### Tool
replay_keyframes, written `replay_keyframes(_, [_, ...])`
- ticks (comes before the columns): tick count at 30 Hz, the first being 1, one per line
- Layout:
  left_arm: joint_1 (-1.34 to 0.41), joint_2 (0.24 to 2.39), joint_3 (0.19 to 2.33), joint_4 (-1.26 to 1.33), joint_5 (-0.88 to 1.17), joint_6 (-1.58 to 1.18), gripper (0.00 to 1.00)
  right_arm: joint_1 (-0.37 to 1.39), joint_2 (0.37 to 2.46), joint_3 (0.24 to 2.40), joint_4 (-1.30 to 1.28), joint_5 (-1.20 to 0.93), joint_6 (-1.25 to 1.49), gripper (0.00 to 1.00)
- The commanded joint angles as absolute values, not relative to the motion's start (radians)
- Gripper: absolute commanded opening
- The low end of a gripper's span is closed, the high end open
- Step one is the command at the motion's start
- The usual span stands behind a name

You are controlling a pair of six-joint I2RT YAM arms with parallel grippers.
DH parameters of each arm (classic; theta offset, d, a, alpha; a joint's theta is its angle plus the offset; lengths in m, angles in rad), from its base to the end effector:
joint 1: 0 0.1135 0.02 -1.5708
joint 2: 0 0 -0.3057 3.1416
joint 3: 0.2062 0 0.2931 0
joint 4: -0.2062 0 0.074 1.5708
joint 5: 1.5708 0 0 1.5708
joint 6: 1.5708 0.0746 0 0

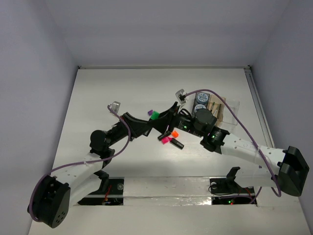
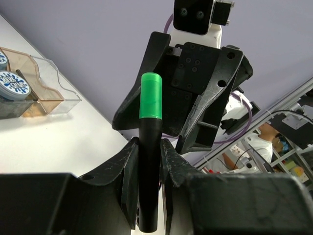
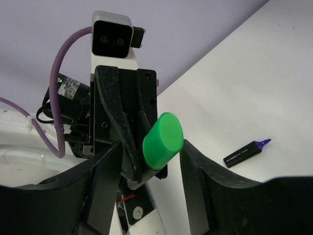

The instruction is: Sort the stationery into containers

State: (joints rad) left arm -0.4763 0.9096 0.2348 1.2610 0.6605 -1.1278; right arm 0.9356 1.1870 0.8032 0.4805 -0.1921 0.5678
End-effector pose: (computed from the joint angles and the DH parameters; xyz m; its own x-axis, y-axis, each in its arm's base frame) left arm 0.1608 -0.1344 0.2959 -0.5267 -0.5311 -0.6637 0.7941 -0.0288 -0.6071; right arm 0.1906 0.2826 0.3594 -0.4373 0.2965 -0.8491 -0.7920 0.3203 0.5197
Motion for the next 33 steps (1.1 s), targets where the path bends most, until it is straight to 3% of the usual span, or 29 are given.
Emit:
replay_keyframes(1, [-0.483,0.911,0.227,1.342,0.678,-1.121,0.00,0.927,1.184,0.833,0.554,-0.192,0.577,0.57])
replay_keyframes(3, [-0.483,0.910,0.229,1.341,0.678,-1.118,0.00,0.917,1.181,0.827,0.558,-0.187,0.586,0.58])
replay_keyframes(8, [-0.492,0.913,0.235,1.336,0.683,-1.114,0.00,0.908,1.152,0.801,0.595,-0.152,0.610,0.50])
replay_keyframes(9, [-0.492,0.913,0.235,1.338,0.684,-1.112,0.00,0.908,1.154,0.802,0.595,-0.153,0.612,0.40])
replay_keyframes(14, [-0.492,0.907,0.247,1.319,0.689,-1.103,0.00,0.908,1.170,0.813,0.588,-0.175,0.621,0.26])
replay_keyframes(21, [-0.492,0.907,0.261,1.304,0.680,-1.089,0.00,0.908,1.198,0.836,0.543,-0.206,0.624,0.46])
replay_keyframes(24, [-0.492,0.913,0.270,1.304,0.681,-1.088,0.00,0.908,1.204,0.841,0.534,-0.216,0.624,0.46])
replay_keyframes(29, [-0.492,0.922,0.281,1.316,0.678,-1.091,0.00,0.908,1.200,0.838,0.526,-0.203,0.621,0.25])
replay_keyframes(30, [-0.492,0.920,0.279,1.316,0.677,-1.091,0.00,0.908,1.197,0.839,0.522,-0.199,0.621,0.17])
replay_keyframes(33, [-0.492,0.910,0.276,1.321,0.670,-1.092,0.00,0.908,1.190,0.838,0.517,-0.189,0.621,0.12])
